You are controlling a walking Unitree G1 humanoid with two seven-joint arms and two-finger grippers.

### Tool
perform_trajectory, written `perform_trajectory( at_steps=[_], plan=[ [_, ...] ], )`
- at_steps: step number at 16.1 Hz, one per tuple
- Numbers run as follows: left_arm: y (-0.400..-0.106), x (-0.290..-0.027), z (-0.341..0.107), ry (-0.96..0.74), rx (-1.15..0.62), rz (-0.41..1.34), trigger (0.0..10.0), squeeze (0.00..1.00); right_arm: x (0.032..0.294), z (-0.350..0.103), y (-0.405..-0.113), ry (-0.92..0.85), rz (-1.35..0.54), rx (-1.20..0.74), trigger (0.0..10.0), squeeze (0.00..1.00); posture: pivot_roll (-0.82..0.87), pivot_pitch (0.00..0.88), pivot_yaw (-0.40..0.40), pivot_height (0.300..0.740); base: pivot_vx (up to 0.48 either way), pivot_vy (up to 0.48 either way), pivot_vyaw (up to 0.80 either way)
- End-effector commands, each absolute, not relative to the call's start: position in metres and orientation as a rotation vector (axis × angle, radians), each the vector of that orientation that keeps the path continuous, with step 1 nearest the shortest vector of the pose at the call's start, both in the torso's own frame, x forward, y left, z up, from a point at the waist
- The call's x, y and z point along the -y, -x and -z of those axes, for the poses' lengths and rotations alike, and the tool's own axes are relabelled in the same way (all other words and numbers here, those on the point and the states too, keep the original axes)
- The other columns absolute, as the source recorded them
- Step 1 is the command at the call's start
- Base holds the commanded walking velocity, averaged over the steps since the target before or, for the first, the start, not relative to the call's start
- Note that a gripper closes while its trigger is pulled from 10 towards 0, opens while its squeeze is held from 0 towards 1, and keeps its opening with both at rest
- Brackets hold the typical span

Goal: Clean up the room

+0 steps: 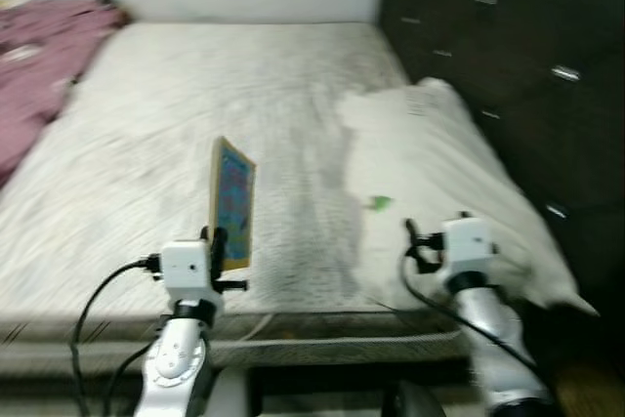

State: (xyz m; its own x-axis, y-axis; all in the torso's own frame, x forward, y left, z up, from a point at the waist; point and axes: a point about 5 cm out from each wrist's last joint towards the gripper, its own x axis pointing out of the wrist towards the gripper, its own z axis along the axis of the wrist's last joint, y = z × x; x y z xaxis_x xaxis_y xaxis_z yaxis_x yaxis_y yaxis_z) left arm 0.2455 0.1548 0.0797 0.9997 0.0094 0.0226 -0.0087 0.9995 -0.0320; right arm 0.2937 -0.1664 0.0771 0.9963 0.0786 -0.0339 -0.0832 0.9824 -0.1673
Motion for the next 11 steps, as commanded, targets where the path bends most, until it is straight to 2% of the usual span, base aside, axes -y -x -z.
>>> perform_trajectory(
  at_steps=[1,9,11],
  plan=[
    [-0.2454,-0.1563,-0.0878,0.042,0.073,-0.007,10.0,0.00,0.1723,-0.0775,-0.2937,0.173,-0.069,-0.027,10.0,0.00,0.01,0.000,0.017,0.603,0.330,0.000,0.00],
    [-0.2454,-0.1542,-0.0856,0.047,0.059,0.003,10.0,0.00,0.1725,-0.0782,-0.2945,0.186,-0.078,-0.018,10.0,0.00,0.00,0.000,0.018,0.603,0.360,0.000,0.00],
    [-0.2458,-0.1535,-0.0849,0.055,0.053,-0.001,10.0,0.00,0.1725,-0.0779,-0.2944,0.183,-0.077,-0.018,10.0,0.00,0.00,0.000,0.019,0.603,0.137,0.000,0.58]
  ],
)
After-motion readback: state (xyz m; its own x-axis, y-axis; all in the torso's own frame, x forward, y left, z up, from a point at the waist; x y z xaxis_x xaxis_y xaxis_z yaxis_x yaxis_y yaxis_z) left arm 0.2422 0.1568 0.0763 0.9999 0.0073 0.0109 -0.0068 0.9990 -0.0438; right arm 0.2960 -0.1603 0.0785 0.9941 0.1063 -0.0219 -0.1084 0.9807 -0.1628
